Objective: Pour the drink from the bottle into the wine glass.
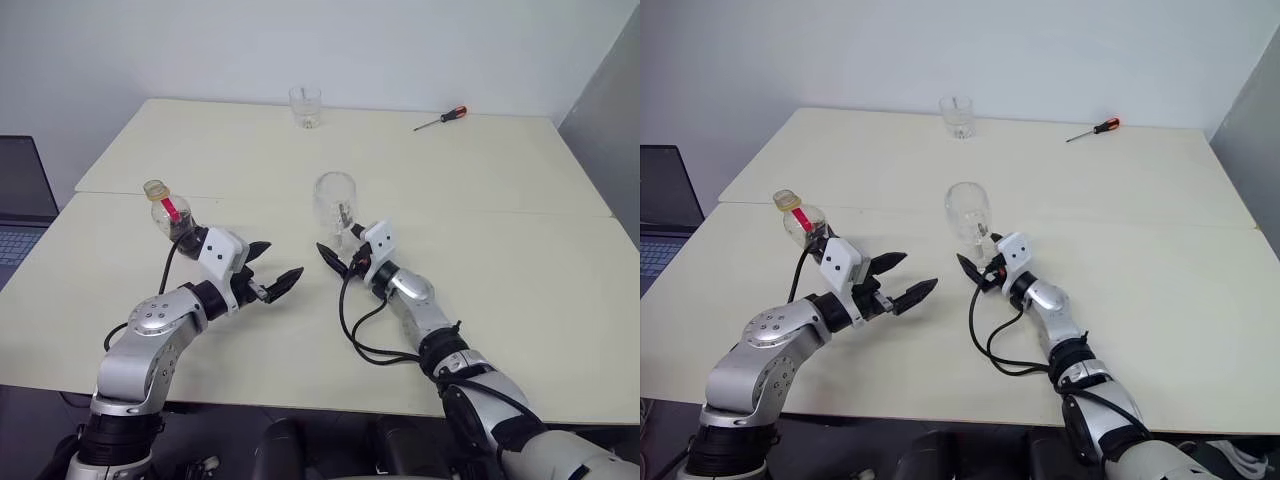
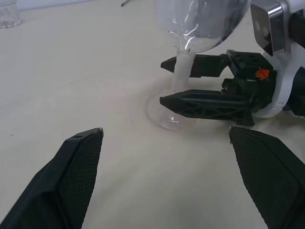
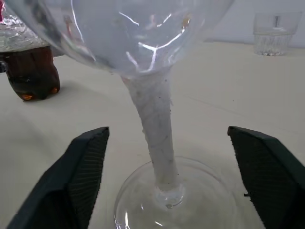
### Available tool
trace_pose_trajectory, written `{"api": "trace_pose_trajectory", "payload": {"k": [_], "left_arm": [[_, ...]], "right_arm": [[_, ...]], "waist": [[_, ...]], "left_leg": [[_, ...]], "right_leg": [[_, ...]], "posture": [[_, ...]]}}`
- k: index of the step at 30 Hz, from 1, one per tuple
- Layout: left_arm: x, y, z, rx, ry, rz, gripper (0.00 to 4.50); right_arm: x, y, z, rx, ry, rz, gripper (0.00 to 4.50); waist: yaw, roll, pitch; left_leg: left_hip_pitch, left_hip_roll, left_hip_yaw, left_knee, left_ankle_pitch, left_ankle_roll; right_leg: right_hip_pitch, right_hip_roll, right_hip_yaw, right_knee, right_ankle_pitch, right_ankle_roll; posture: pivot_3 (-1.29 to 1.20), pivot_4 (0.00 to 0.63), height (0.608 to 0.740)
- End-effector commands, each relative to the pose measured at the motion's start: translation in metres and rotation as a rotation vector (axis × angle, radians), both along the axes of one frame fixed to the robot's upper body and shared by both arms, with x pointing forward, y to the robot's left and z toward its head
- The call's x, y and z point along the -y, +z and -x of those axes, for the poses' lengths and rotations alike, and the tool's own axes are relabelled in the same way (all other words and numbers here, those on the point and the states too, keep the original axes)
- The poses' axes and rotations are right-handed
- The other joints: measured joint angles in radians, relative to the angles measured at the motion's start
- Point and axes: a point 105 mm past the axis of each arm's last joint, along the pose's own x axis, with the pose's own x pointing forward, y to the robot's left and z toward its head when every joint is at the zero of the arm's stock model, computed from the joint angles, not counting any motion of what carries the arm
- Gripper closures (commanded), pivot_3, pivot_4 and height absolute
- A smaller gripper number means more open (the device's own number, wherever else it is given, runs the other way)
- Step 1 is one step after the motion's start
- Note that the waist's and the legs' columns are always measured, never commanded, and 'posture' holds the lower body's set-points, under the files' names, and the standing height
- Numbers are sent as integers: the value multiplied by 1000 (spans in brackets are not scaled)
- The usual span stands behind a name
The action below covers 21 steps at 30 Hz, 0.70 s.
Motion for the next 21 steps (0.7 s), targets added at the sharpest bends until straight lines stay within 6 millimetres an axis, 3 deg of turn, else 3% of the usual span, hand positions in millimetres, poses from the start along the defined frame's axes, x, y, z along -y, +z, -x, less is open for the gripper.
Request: {"api": "trace_pose_trajectory", "payload": {"k": [1, 3, 12, 16, 18, 21], "left_arm": [[-5, 10, 0, 48, 18, -8, 0], [-7, 10, 0, 49, 23, -9, 0], [-29, 8, 1, 38, 94, -13, 0], [-44, 4, 3, 31, 166, 26, 0], [-63, 0, 10, 37, 260, 42, 0], [-84, 1, 25, 74, 380, 52, 0]], "right_arm": [[3, 10, 5, 35, 51, 109, 13], [13, 10, 9, 32, 61, 191, 13], [92, 43, 44, -60, 107, 352, 13], [113, 59, 59, -109, 156, 376, 13], [130, 87, 63, -127, 165, 350, 13], [137, 130, 71, -113, 189, 312, 13]], "waist": [[0, 0, 0], [0, 0, 0], [3, -1, 0], [-1, -1, 0], [-1, -1, 0], [-5, -1, 1]], "left_leg": [[0, 0, 0, 0, 0, -1], [1, 0, 0, 0, 1, -1], [1, -1, -1, 0, 1, -1], [3, 0, -1, -1, 1, -1], [3, 0, 0, -1, 1, -1], [4, -1, 1, -1, 0, -1]], "right_leg": [[0, 0, 0, 0, 0, 0], [0, 0, 0, 1, 0, 0], [0, 0, 0, 1, -1, 0], [0, 1, 0, 2, -2, 0], [0, 1, 0, 2, -2, 1], [0, 1, 1, 1, -2, 0]], "posture": [[0, 150, 740], [0, 150, 740], [0, 150, 740], [0, 150, 740], [0, 150, 740], [0, 150, 740]]}}
